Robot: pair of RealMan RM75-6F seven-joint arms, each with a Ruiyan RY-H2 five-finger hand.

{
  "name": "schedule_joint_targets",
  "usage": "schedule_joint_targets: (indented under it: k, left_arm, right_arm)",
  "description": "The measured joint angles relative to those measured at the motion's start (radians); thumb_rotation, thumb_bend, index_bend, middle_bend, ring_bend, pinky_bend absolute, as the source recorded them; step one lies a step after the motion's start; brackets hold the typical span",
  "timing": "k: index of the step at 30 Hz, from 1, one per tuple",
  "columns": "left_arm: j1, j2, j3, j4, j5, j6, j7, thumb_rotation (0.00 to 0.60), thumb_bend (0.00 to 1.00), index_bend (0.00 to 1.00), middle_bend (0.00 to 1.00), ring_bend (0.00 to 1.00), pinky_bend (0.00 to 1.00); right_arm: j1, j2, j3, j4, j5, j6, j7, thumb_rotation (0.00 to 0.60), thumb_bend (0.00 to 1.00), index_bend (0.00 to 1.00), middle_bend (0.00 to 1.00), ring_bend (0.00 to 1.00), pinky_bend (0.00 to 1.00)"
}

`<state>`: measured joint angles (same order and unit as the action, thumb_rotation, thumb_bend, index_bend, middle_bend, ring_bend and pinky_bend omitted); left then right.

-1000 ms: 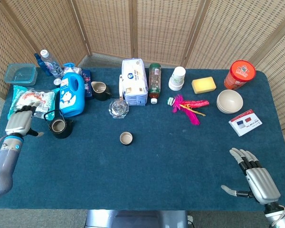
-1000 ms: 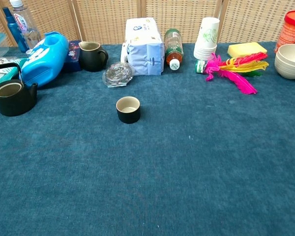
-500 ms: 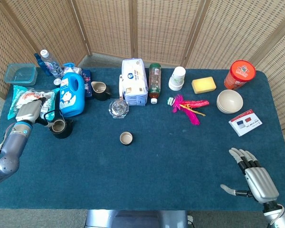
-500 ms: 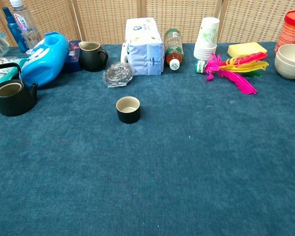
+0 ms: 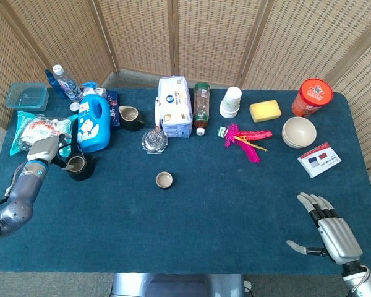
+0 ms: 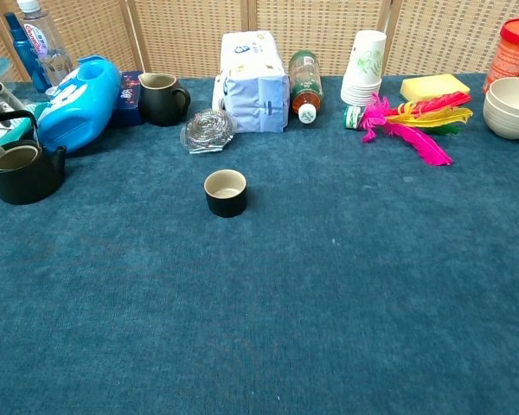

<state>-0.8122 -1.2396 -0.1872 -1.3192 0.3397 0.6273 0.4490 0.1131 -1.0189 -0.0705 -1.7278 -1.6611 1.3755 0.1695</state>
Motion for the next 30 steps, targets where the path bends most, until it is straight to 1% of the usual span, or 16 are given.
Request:
schedule_joint_targets:
  k: [2, 6, 10, 12, 15, 20, 23, 27, 30]
  left_arm:
    - [-0.002, -0.002, 0.004, 0.0, 0.007, 0.005, -0.007, 0.6, 0.0, 0.17, 0.29, 0.26, 0.34]
    - [-0.007, 0.003, 0.013, -0.006, 0.013, 0.01, -0.023, 0.6, 0.0, 0.2, 0.35, 0.3, 0.43]
    - [-0.013, 0.004, 0.026, -0.012, 0.011, 0.006, -0.035, 0.6, 0.0, 0.28, 0.44, 0.38, 0.51]
    - [-0.019, 0.006, 0.036, -0.015, 0.011, 0.005, -0.035, 0.6, 0.02, 0.31, 0.46, 0.4, 0.52]
    - [-0.025, 0.013, 0.043, -0.027, 0.015, 0.018, -0.035, 0.6, 0.08, 0.33, 0.48, 0.42, 0.54]
    - [-0.037, 0.025, 0.065, -0.059, 0.015, 0.032, -0.029, 0.6, 0.22, 0.39, 0.56, 0.48, 0.58]
    - [-0.041, 0.026, 0.07, -0.068, 0.021, 0.049, -0.028, 0.6, 0.29, 0.44, 0.62, 0.53, 0.6]
    - [-0.037, 0.028, 0.067, -0.086, 0.057, 0.082, -0.04, 0.6, 0.37, 0.49, 0.67, 0.58, 0.65]
    - [-0.03, 0.03, 0.066, -0.108, 0.104, 0.113, -0.049, 0.6, 0.47, 0.5, 0.68, 0.61, 0.72]
  right_arm:
    - [0.001, -0.001, -0.001, 0.0, 0.0, -0.003, 0.0, 0.279, 0.0, 0.0, 0.0, 0.0, 0.0]
    - [0.003, -0.002, -0.002, 0.0, 0.003, -0.007, 0.002, 0.279, 0.0, 0.0, 0.0, 0.0, 0.0]
    - [0.004, -0.002, -0.003, -0.002, 0.001, -0.008, 0.0, 0.279, 0.0, 0.0, 0.0, 0.0, 0.0]
    - [0.004, -0.002, -0.004, -0.002, 0.0, -0.008, 0.004, 0.279, 0.0, 0.0, 0.0, 0.0, 0.0]
    - [0.005, 0.001, -0.006, -0.002, -0.002, -0.007, 0.013, 0.28, 0.0, 0.0, 0.0, 0.0, 0.0]
    - [0.008, 0.004, -0.011, -0.005, -0.01, -0.011, 0.025, 0.281, 0.0, 0.0, 0.0, 0.0, 0.0]
    - [0.008, 0.009, -0.014, -0.006, -0.014, -0.008, 0.035, 0.285, 0.0, 0.0, 0.0, 0.0, 0.0]
    - [0.007, 0.012, -0.015, -0.005, -0.016, -0.005, 0.045, 0.288, 0.0, 0.0, 0.0, 0.0, 0.0]
    - [0.009, 0.013, -0.016, -0.005, -0.018, -0.007, 0.048, 0.29, 0.0, 0.0, 0.0, 0.0, 0.0]
